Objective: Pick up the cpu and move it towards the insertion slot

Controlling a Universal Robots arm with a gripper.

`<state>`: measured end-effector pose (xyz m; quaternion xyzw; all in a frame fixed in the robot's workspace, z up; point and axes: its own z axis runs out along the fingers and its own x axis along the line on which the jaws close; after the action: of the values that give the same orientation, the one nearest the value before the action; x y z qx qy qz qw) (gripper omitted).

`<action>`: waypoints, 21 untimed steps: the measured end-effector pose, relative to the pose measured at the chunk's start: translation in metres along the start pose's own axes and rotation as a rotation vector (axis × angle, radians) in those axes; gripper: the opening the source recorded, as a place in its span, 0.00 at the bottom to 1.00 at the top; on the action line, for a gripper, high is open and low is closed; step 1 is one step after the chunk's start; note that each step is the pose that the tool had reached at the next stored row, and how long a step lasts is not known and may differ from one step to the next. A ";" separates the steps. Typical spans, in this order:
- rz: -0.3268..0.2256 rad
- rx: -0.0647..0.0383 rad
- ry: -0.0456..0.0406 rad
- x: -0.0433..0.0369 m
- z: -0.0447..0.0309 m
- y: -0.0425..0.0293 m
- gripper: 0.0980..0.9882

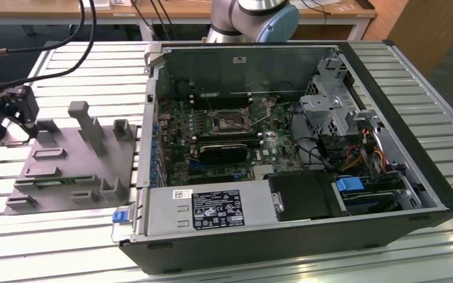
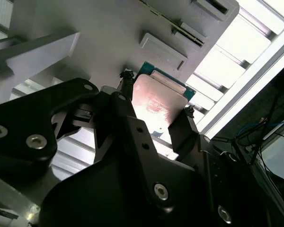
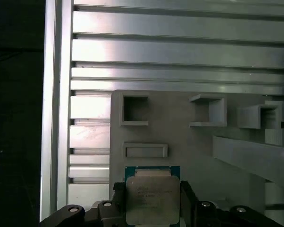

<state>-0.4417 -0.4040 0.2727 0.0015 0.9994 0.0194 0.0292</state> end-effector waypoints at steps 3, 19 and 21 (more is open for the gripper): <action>0.000 0.000 -0.0001 -0.0006 -0.0100 0.0004 0.50; 0.000 0.000 -0.0003 -0.0036 -0.0614 0.0024 0.50; 0.000 0.000 -0.0004 -0.0040 -0.0683 0.0027 0.50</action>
<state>-0.4417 -0.4040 0.3412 0.0015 0.9994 0.0194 0.0294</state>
